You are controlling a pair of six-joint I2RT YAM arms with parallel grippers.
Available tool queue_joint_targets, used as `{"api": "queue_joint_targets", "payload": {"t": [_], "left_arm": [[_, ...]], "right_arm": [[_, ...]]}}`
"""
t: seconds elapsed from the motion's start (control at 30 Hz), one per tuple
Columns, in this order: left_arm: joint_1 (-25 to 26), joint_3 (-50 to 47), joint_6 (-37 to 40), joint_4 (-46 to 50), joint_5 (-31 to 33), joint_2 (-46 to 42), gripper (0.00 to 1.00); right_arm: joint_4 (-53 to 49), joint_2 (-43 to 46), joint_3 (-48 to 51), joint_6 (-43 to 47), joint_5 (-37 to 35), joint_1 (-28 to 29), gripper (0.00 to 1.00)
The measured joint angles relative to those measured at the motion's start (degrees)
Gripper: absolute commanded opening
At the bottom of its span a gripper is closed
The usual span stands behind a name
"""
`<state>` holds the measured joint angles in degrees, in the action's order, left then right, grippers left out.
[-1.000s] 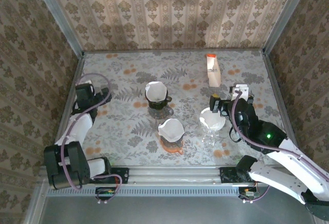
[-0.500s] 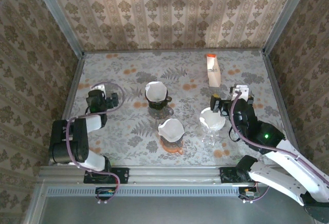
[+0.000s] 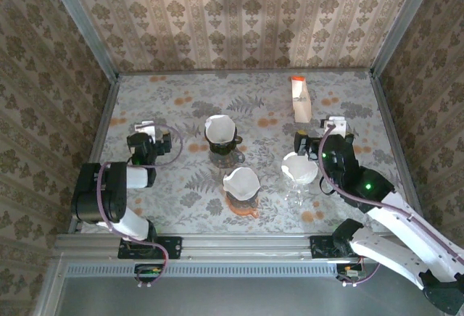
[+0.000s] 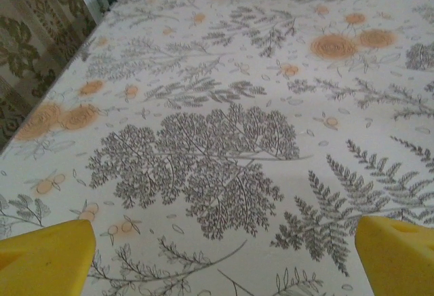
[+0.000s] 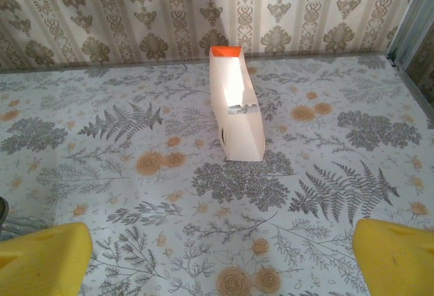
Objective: Place the coffee filter in the dripper
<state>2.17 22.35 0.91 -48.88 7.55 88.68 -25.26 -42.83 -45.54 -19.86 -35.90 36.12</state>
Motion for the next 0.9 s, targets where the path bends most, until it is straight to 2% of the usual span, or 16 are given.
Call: {"api": "queue_joint_targets", "payload": {"t": [0.37, 0.53, 0.67, 0.77, 0.9], "left_arm": [[0.0, 0.02, 0.24, -1.53, 0.04, 0.0, 1.0], [0.11, -0.17, 0.24, -2.56, 2.25, 0.0, 1.0], [0.11, -0.22, 0.24, -2.8, 3.3, 0.0, 1.0], [0.11, -0.22, 0.24, -3.13, 3.67, 0.0, 1.0], [0.11, -0.22, 0.24, -3.3, 3.91, 0.0, 1.0]], "right_arm": [[1.49, 2.69, 2.32, -0.74, 0.28, -1.38, 1.0], [0.68, 0.22, 1.33, -1.77, -2.95, -3.3, 1.0], [2.58, -0.96, 1.51, -1.2, -3.3, -9.7, 1.0], [7.67, -2.69, 3.08, 1.53, -2.71, -15.58, 1.0], [15.39, -10.36, 5.35, 4.74, 1.38, -24.04, 1.0]]}}
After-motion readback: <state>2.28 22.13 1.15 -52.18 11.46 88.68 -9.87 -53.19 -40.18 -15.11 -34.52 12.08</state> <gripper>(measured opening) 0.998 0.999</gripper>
